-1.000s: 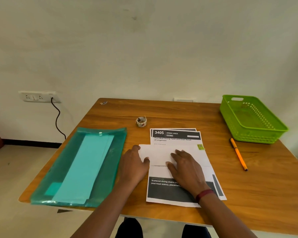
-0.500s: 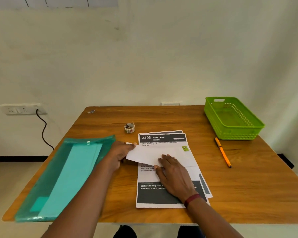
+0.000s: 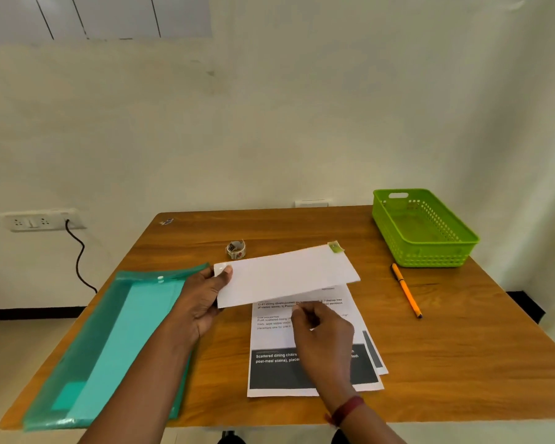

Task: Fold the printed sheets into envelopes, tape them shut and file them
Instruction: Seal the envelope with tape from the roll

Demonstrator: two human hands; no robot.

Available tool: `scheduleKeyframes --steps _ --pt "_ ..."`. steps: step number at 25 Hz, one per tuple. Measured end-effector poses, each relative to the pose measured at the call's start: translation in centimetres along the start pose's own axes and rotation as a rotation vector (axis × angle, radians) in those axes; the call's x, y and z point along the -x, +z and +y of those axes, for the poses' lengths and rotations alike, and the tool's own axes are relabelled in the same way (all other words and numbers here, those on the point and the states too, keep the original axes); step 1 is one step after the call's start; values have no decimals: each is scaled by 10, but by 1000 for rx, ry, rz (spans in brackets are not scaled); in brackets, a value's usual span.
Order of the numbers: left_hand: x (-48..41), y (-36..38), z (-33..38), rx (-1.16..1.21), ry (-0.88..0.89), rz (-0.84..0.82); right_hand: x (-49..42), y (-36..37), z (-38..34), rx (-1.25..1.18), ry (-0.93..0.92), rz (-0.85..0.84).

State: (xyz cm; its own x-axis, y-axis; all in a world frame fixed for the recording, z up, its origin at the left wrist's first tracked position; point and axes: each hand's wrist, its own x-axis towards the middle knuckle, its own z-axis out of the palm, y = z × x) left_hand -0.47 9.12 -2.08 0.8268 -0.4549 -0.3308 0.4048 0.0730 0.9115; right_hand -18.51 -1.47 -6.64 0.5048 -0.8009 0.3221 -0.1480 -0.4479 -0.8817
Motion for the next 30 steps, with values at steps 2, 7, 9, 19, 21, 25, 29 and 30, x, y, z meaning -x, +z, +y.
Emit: scheduleKeyframes --steps 2,7,9,19,21,25,29,30 --pt "12 15 -10 62 43 34 -3 -2 -11 -322 366 -166" --pt "38 77 -46 124 135 108 -21 -14 -27 -623 532 -234" --pt "45 101 -56 81 181 122 -31 -25 -21 -593 517 -157" --pt "37 207 -54 -143 -13 -286 -130 -149 28 -261 352 61" --pt "28 235 -49 -164 -23 -325 -152 -167 38 -167 293 101" --pt "5 287 -44 -204 36 -324 -194 -193 53 -5 239 151" --pt "-20 325 -51 -277 75 -340 -235 -211 74 118 250 159" --pt "-25 331 -54 -276 62 -339 -243 -214 79 143 263 150"
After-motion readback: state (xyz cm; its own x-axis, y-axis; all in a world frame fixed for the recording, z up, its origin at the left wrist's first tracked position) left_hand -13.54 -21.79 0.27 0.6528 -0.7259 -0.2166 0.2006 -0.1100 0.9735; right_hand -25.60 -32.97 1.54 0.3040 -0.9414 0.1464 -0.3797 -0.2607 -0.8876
